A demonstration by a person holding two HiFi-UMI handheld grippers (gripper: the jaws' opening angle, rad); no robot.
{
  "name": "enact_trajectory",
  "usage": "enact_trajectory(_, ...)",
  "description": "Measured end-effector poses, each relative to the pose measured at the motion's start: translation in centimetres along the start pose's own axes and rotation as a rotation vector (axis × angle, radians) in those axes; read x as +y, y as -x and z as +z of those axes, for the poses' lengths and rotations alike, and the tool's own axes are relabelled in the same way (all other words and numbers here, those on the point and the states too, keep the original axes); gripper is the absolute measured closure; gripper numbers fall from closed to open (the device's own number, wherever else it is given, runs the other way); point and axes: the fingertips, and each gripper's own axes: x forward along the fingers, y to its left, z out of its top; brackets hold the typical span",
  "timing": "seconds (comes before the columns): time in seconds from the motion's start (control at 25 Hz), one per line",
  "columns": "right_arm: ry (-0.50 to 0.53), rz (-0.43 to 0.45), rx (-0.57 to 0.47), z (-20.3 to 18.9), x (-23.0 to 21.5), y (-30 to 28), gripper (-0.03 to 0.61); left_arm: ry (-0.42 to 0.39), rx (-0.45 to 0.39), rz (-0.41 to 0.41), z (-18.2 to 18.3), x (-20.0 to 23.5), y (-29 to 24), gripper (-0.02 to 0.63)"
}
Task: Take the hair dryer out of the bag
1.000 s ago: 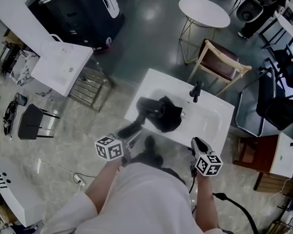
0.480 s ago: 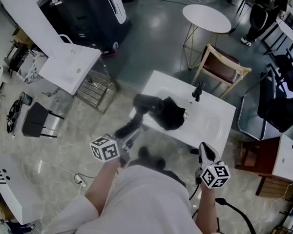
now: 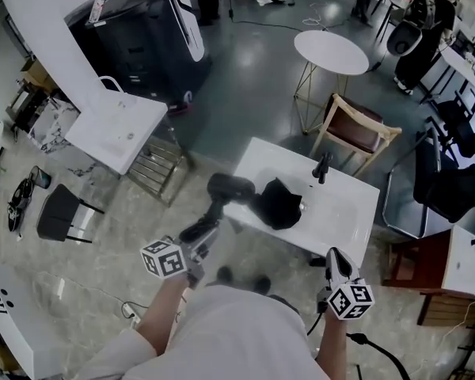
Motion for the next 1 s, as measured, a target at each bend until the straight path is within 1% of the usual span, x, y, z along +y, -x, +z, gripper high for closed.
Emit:
enact_trajectory(0.12, 0.003, -0.01, -0.021, 0.5, 0.9, -0.6, 0.574, -0.005, -0.01, -0.021, 1.2, 0.5, 0.2, 0.399)
enact_trajectory(0.28, 0.048, -0.001, -0.042, 0.9, 2.3, -1.1, 0.574, -0.014, -0.014, -0.043, 2.0, 0.8, 0.3, 0.399)
enact_trajectory(0.44, 0.071, 0.002, -0.045, 1.4, 3.1, -1.6, 0.574, -0.02, -0.006, -0.056, 2.5, 1.0, 0.3, 0.399)
enact_trajectory(1.0, 0.06, -0.017, -0.054, 1.7, 3.6, -2.7, 0.574, -0.017, 0.004, -0.102, 3.2, 1.3, -1.0, 0.399)
